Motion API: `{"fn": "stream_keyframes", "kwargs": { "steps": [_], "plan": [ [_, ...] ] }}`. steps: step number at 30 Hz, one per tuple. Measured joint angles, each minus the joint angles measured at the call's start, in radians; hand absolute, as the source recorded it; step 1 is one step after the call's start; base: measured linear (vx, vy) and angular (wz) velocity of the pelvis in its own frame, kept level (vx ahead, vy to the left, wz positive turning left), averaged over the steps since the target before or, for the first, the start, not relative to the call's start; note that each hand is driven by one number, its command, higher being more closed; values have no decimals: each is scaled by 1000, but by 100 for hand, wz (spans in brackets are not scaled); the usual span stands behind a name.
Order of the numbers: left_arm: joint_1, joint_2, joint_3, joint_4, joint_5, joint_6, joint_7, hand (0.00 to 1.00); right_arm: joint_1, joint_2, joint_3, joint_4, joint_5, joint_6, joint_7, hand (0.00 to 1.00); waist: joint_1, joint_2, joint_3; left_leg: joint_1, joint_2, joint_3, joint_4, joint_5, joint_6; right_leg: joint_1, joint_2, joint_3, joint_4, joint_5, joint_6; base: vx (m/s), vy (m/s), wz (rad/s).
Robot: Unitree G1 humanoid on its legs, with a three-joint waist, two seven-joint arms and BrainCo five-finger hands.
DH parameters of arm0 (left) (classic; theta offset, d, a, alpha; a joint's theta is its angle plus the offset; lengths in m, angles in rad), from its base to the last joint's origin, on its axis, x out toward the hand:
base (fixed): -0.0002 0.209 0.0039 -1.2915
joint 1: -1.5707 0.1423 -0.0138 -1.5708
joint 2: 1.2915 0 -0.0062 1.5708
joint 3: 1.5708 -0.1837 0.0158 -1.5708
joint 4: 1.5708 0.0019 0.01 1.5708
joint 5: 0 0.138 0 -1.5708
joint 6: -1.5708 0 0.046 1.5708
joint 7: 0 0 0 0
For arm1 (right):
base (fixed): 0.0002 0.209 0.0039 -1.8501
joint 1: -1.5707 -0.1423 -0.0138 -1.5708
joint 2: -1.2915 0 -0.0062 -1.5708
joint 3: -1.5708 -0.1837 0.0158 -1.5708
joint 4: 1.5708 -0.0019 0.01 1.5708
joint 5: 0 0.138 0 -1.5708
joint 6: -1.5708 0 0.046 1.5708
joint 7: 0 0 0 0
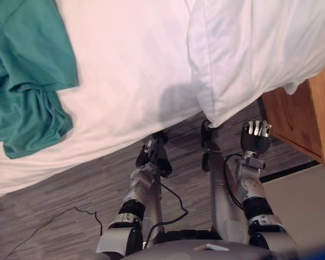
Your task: Tidy the bed and pick cloth on bed and put in laundry
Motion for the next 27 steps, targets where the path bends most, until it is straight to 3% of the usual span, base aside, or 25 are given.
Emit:
{"fn": "stream_keyframes", "kwargs": {
  "steps": [4, 5, 7, 9, 10, 13, 14, 16, 19, 22, 24, 26, 27],
  "plan": [
    [21, 6, 0, -1, 5, 16, -11, 0, 97, -6, -28, -16, 0, 17, -13, 100, -3, -17, -6, 100, 14, 5, 30, -36, -2, 132, 6, 0, -47, 3, 2, 32, 6, -7],
    [26, 9, 0, -1, 7, 22, -11, 0, 112, -7, -35, -20, 0, 22, -17, 0, -4, -20, -8, 113, 17, 5, 38, -43, -1, 151, 8, 0, -53, 3, 2, 55, -1, -9],
    [47, 19, 0, -1, 14, 39, -11, 0, 161, -6, -64, -36, -17, 25, -44, 0, -6, -38, -16, 165, 25, 9, 54, -63, -8, 218, 12, 1, -77, 3, 3, 70, -4, -11],
    [83, 37, -1, 0, 22, 57, -11, 0, 204, -4, -98, -38, -120, 36, -102, 0, -7, -67, -38, 228, 33, 23, 61, -81, -17, 289, 16, 4, -102, 2, 4, 103, -8, -19],
    [126, 49, -8, 6, 39, 77, -10, 0, 260, 2, -114, -29, -299, 55, -174, 0, -6, -96, -92, 280, 35, 37, 55, -96, -30, 347, 19, 6, -128, -2, 7, 113, -7, -14],
    [153, 53, -9, 53, 62, 97, -3, 0, 319, 6, -133, 28, -484, 75, -229, 0, 0, -111, -164, 332, 26, 39, 31, -99, -37, 405, 17, 1, -155, -8, 7, 129, 15, -1],
    [175, 51, -7, 91, 63, 98, 15, 0, 344, 10, -137, 109, -590, 78, -267, 0, 3, -113, -215, 377, 12, 40, -6, -91, -46, 447, 14, -7, -174, -10, 7, 143, 34, 4],
    [201, 51, -5, 122, 64, 98, 27, 0, 349, 27, -137, 215, -688, 77, -290, 0, 2, -106, -242, 439, -2, 37, -45, -82, -53, 507, 13, -20, -196, -12, 9, 138, 41, 7],
    [244, 49, 5, 157, 69, 112, 35, 0, 378, 57, -127, 351, -923, 69, -347, 0, 1, -81, -302, 493, -17, 28, -51, -87, -59, 592, -4, -54, -221, -22, 24, 79, 31, 26],
    [280, 56, 4, 158, 99, 114, 59, 0, 375, 35, -83, 394, -1299, 11, -510, 0, 3, -58, -336, 543, -32, 7, -52, -88, -60, 663, -20, -75, -236, -35, 27, 10, 16, 24],
    [300, 73, 2, 158, 105, 119, 75, 0, 354, -4, -9, 401, -1678, -29, -658, 0, 4, -44, -358, 563, -34, -35, -53, -90, -62, 698, -22, -116, -238, -47, 26, -56, -15, 45],
    [308, 83, 0, 158, 120, 119, 78, 0, 330, -9, 31, 422, -1770, -28, -696, 0, 6, -46, -364, 570, -34, -56, -53, -90, -62, 717, -22, -137, -239, -54, 26, -61, -3, 44],
    [318, 95, -10, 157, 159, 116, 106, 0, 318, -13, 84, 441, -1814, -19, -724, 0, 20, -46, -376, 574, -40, -79, -53, -91, -63, 735, -23, -159, -239, -66, 33, -64, 18, 44]
  ]
}}
